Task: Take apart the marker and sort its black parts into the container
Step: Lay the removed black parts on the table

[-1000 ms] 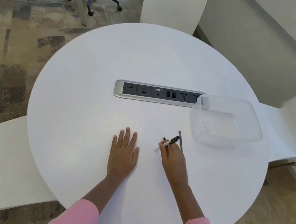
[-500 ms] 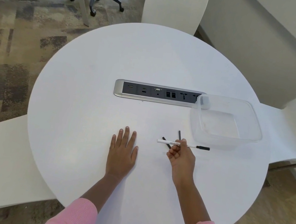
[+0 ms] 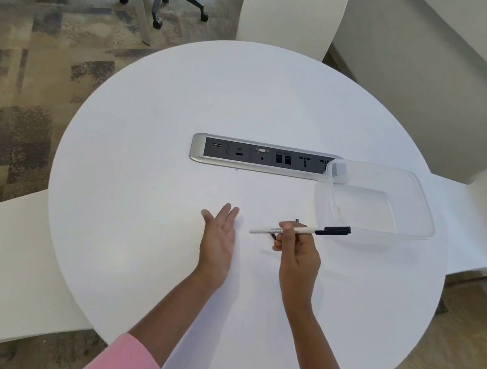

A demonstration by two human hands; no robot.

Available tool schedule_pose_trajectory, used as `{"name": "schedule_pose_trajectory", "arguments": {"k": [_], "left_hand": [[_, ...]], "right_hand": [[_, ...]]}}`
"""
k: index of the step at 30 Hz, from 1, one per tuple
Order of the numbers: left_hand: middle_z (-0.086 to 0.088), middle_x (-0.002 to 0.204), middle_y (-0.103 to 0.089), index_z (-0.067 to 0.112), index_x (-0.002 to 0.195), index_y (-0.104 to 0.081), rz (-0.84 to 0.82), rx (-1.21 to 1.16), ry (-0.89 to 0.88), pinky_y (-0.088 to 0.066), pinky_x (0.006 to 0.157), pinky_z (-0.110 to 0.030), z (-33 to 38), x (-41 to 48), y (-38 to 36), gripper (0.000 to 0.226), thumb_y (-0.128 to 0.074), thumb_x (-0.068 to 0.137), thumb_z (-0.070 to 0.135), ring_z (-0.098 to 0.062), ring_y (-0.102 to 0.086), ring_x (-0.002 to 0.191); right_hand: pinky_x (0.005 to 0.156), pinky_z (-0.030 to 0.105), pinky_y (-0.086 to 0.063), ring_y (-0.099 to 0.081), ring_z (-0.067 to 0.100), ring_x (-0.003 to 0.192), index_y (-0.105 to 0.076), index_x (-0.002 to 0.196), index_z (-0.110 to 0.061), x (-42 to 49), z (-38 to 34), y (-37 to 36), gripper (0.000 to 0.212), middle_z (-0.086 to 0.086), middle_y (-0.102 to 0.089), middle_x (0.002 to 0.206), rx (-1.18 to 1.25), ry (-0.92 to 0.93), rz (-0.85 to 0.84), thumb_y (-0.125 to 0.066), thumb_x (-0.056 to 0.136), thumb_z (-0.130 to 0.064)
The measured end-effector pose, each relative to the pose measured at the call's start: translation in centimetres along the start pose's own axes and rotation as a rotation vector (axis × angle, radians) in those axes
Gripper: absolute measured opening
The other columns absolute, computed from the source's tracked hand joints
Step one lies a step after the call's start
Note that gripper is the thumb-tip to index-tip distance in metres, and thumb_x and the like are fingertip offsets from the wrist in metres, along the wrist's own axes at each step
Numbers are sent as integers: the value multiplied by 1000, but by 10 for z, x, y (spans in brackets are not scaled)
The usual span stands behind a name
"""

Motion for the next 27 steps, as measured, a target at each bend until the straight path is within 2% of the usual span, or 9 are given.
{"name": "schedule_pose_trajectory", "arguments": {"k": [3, 6, 8, 12, 16, 18, 21, 24, 27], "left_hand": [[-7, 151, -31, 12, 141, -30, -87, -289, 125, -16, 113, -33, -6, 0, -15, 74, -6, 90, 60, -19, -23, 141], [-8, 150, -33, 10, 141, -31, -121, -345, 175, -21, 112, -35, -11, -1, -21, 78, -7, 89, 63, -24, -25, 140], [-9, 151, -32, 9, 140, -30, -112, -330, 178, -15, 117, -36, -13, -1, -19, 78, -4, 89, 62, -25, -24, 140], [-10, 151, -32, 8, 140, -32, -116, -331, 192, -13, 117, -35, -17, 0, -18, 78, -3, 90, 60, -24, -25, 140], [-10, 143, -42, 8, 136, -38, -169, -251, 188, -40, 96, -31, -19, 2, -25, 76, -6, 91, 60, -23, -52, 116], [-12, 142, -43, 9, 135, -39, -167, -174, 150, -37, 102, -34, -15, 3, -22, 73, -5, 92, 57, -24, -48, 122], [-10, 143, -43, 16, 132, -43, -101, 229, -38, -22, 114, -33, 3, 4, -9, 55, -10, 97, 44, -21, -36, 134], [-6, 147, -38, 17, 131, -47, 27, 1073, -413, -14, 113, -28, 29, 3, 1, 35, -33, 99, 25, -21, -22, 141], [-11, 154, -20, 15, 140, -34, 63, 1672, -659, -2, 117, -40, 29, 3, -2, 44, -36, 97, 22, -30, -7, 144]], "right_hand": [[56, 12, -45, -59, 3, 65, -58, 88, -23, -7, -19, -19, 10, -18, -60, 72, -177, 191, -124, -49, 91, -21], [63, 24, -50, -59, 8, 66, -61, 94, -13, -9, -15, -42, 15, -8, -61, 74, -330, 175, -321, -47, 93, -19], [63, 29, -52, -60, 9, 66, -60, 94, -13, -7, -28, -34, 17, -11, -60, 74, -320, 234, -254, -46, 93, -22], [60, 20, -47, -56, 8, 66, -56, 88, -20, -8, -54, -18, 19, -14, -56, 77, -211, 393, -100, -39, 92, -29], [59, 20, -45, -56, 3, 62, -57, 91, -11, -3, -10, -48, 20, 1, -63, 75, -398, 68, -387, -42, 95, -24], [63, 25, -50, -58, 5, 62, -58, 88, -14, 0, 1, -42, 17, 0, -63, 73, -318, -10, -354, -45, 94, -23], [68, 30, -53, -60, 9, 69, -59, 81, -24, 9, 4, -24, 13, -10, -62, 80, -260, -12, -224, -51, 92, -24], [72, 33, -53, -61, 7, 73, -58, 81, -23, 16, 15, -17, 11, -5, -61, 89, -321, -63, -209, -53, 91, -23], [71, 28, -52, -63, 8, 75, -56, 86, -21, 17, 17, -13, 6, 1, -65, 89, -323, -46, -193, -55, 89, -16]]}}
Point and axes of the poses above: each hand's wrist, its own x-axis towards the middle knuckle, its own y-axis out of the back of the hand, z = x × y, the point moved 10 cm from there along x, towards the middle knuckle
